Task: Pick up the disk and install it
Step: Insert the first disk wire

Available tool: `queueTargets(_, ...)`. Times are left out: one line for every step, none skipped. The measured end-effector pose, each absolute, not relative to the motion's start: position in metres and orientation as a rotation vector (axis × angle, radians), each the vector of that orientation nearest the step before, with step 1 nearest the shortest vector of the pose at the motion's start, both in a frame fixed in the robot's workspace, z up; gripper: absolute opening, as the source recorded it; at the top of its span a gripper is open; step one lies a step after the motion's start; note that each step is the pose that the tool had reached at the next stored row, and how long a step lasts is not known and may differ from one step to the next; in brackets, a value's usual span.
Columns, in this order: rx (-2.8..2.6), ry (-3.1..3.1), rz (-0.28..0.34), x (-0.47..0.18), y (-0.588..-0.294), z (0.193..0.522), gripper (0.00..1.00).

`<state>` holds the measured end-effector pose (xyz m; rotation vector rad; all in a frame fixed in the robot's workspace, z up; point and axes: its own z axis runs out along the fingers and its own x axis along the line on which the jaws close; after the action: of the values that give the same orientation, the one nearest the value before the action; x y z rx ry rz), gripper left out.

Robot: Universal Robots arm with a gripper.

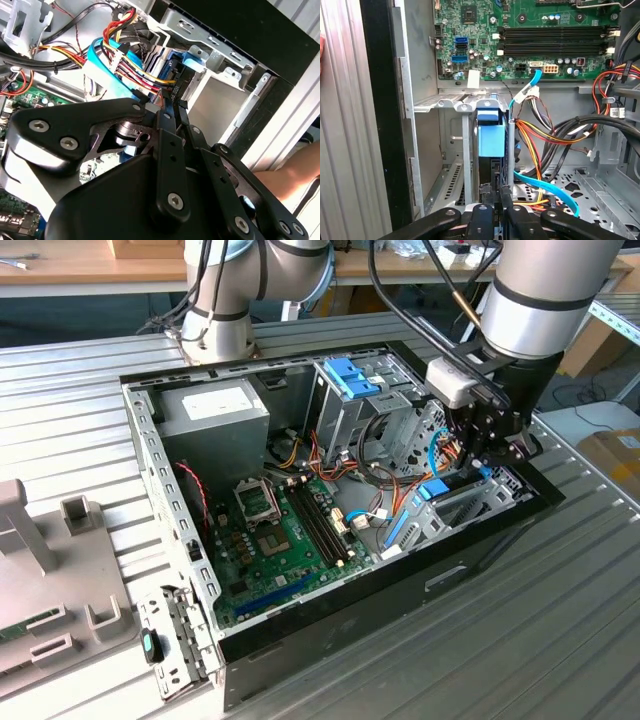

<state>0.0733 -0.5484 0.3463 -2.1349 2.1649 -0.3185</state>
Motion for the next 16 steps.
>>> queueTargets(-2.135, 2.165, -0.319, 0.0734, -0.5463, 0.3462, 0.17)
queueTargets(-2.135, 2.165, -0.319, 0.0733, -0.5456, 0.3461, 0.17)
queueTargets(-2.135, 2.165, -0.321, 0.0733, -0.5449, 0.3458, 0.17)
queueTargets(-2.132, 2.162, -0.329, 0.0731, -0.5444, 0.3456, 0.17)
queueTargets(-2.131, 2.162, -0.336, 0.0732, -0.5445, 0.3455, 0.17)
queueTargets(-2.129, 2.164, -0.337, 0.0732, -0.5445, 0.3456, 0.17)
queueTargets(-2.128, 2.165, -0.338, 0.0728, -0.5445, 0.3457, 0.17)
queueTargets(-2.127, 2.164, -0.34, 0.0719, -0.5444, 0.3456, 0.17)
queueTargets(-2.125, 2.161, -0.345, 0.0709, -0.5444, 0.345, 0.17)
queueTargets(-2.123, 2.16, -0.348, 0.0705, -0.5444, 0.345, 0.17)
queueTargets(-2.123, 2.16, -0.349, 0.0705, -0.5444, 0.3449, 0.17)
queueTargets(-2.123, 2.159, -0.349, 0.0705, -0.5444, 0.3445, 0.17)
queueTargets(-2.123, 2.159, -0.35, 0.0705, -0.5444, 0.3442, 0.17)
queueTargets(-2.123, 2.159, -0.35, 0.0705, -0.5444, 0.3442, 0.17)
queueTargets(-2.123, 2.159, -0.35, 0.0705, -0.5445, 0.3441, 0.17)
queueTargets(-2.123, 2.159, -0.35, 0.0705, -0.5444, 0.3441, 0.17)
